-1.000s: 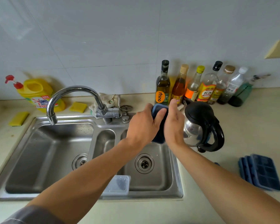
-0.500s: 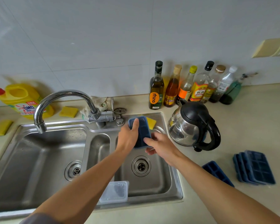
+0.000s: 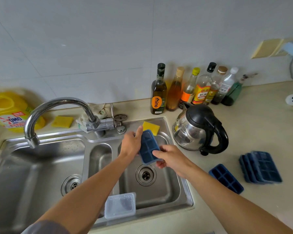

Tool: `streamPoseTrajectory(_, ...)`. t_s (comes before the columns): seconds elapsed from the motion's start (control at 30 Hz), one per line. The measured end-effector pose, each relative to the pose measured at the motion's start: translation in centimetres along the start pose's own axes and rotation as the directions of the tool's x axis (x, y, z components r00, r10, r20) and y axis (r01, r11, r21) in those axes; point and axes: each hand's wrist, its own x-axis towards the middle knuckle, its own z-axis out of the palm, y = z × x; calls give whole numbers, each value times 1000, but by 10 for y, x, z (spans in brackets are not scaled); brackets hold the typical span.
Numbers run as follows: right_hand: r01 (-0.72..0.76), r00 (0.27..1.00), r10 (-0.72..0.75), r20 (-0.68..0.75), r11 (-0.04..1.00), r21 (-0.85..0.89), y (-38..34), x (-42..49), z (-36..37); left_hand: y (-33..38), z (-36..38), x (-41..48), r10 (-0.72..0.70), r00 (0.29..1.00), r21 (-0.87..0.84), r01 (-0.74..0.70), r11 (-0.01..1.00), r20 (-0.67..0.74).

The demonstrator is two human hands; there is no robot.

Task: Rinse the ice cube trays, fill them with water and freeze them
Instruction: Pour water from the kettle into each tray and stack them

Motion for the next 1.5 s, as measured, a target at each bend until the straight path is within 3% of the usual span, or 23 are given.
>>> streamPoseTrajectory(0.33, -83, 995, 81, 64, 996, 30, -2, -12, -3, -8, 1, -13, -87, 996, -72, 89, 993, 34)
streamPoseTrajectory(0.57, -19, 994, 26, -108, 998, 65, 8, -42, -39, 12, 40, -34, -92, 991, -111, 102, 989, 98)
streamPoseTrajectory(0.77, 91, 960, -49, -275, 986, 141, 34, -95, -124, 31, 113, -74, -69, 969, -130, 102, 986, 239)
streamPoseTrajectory(0.93, 105, 913, -26, -406, 979, 174, 75, -139, -214, 48, 196, -127, 73, 945, -184, -14, 983, 319)
streamPoseTrajectory(1.17, 50, 878, -25, -479, 998, 41, 121, -170, -304, 86, 301, -183, 160, 882, -239, -56, 969, 443)
streamPoseTrajectory(1.4, -40, 875, -97, -474, 962, -271, 137, -175, -349, 91, 359, -200, 124, 920, -205, -49, 977, 371)
streamPoseTrajectory(1.5, -35, 895, -114, -431, 946, -321, 140, -167, -353, 87, 368, -194, 104, 945, -147, -61, 987, 311)
